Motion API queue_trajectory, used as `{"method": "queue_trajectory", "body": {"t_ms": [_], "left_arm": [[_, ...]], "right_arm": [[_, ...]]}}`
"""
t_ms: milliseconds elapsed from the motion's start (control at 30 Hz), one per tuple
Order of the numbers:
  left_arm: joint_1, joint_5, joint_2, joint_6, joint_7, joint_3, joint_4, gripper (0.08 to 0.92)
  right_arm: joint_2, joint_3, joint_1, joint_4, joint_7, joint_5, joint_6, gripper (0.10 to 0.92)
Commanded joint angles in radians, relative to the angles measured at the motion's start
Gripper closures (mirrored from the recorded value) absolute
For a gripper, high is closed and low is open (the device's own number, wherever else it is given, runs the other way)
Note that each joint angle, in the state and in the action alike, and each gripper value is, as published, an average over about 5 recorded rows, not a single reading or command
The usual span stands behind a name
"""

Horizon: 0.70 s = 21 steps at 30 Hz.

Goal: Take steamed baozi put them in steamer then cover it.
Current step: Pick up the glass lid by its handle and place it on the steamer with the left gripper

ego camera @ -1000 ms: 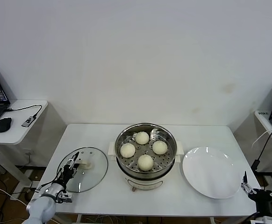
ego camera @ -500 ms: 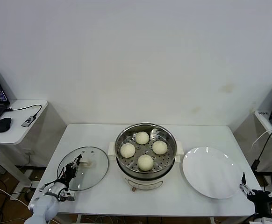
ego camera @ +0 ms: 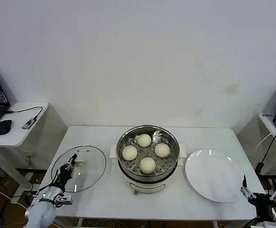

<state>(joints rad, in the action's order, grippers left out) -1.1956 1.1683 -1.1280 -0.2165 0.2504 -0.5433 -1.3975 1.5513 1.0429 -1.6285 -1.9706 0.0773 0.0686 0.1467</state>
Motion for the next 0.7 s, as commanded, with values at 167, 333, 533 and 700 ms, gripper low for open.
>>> {"method": "queue_trajectory", "body": {"t_ms": [167,333,533,700], "left_arm": [[-0.234,-0.15,0.061,0.266,-0.146,-0.089,-0.508,0.861],[-0.236,-0.203,0.098,0.347,-0.222,-0.084,-0.645,0.861],[-0.172,-0.257,0.187,0.443,-0.303,-0.01,-0.737,0.861],[-0.08,-0.251,0.248,0.518,-0.317,0.17,-0.731,0.861]], "right_arm": [[-0.016,-0.042,-0.034,-0.012,0.005,0.007,0.022,0.203],[-0.019,-0.071,-0.04,-0.014,0.005,0.011,0.024,0.203],[-0.014,-0.12,-0.037,-0.025,0.005,0.026,0.021,0.203],[-0.008,-0.152,-0.026,-0.017,-0.002,0.062,0.024,0.203]]}}
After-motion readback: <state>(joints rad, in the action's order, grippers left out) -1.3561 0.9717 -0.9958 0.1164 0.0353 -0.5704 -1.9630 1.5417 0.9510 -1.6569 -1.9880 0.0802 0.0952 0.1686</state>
